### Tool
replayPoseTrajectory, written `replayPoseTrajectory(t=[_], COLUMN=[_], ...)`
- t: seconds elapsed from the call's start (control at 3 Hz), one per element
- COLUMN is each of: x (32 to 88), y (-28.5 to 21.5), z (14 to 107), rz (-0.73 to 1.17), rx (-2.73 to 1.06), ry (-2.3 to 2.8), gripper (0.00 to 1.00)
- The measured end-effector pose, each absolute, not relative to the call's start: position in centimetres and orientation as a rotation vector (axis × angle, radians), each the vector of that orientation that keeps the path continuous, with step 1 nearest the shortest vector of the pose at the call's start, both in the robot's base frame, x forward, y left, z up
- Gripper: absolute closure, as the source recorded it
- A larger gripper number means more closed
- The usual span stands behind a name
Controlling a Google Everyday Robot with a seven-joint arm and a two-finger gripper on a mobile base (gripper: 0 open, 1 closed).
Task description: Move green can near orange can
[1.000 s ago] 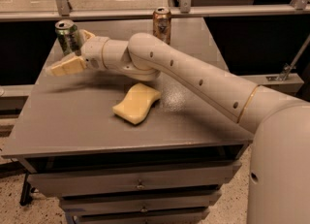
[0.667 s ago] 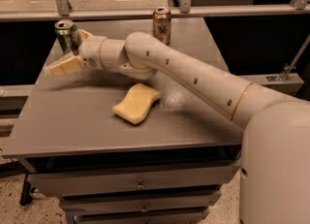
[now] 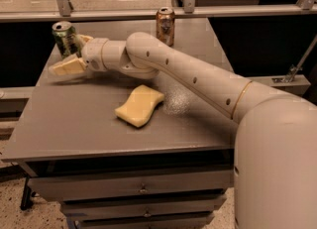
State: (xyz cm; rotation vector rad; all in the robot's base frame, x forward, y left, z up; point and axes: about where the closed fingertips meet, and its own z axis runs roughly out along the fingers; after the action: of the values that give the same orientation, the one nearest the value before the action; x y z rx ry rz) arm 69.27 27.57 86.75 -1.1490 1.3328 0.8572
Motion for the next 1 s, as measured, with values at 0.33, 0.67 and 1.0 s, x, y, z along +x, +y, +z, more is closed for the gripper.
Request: replayPoseTrajectory(t=[0.33, 0.67, 1.0], x=[69.2, 69.1, 68.9], y=[26.8, 25.7, 24.6], z=[86.5, 87.0, 87.9], rz=[0.830, 0.794, 0.764], rx=[-1.171, -1.186, -1.195], ry=[1.346, 1.352, 1.355], gripper=[0.41, 0.64, 0.88])
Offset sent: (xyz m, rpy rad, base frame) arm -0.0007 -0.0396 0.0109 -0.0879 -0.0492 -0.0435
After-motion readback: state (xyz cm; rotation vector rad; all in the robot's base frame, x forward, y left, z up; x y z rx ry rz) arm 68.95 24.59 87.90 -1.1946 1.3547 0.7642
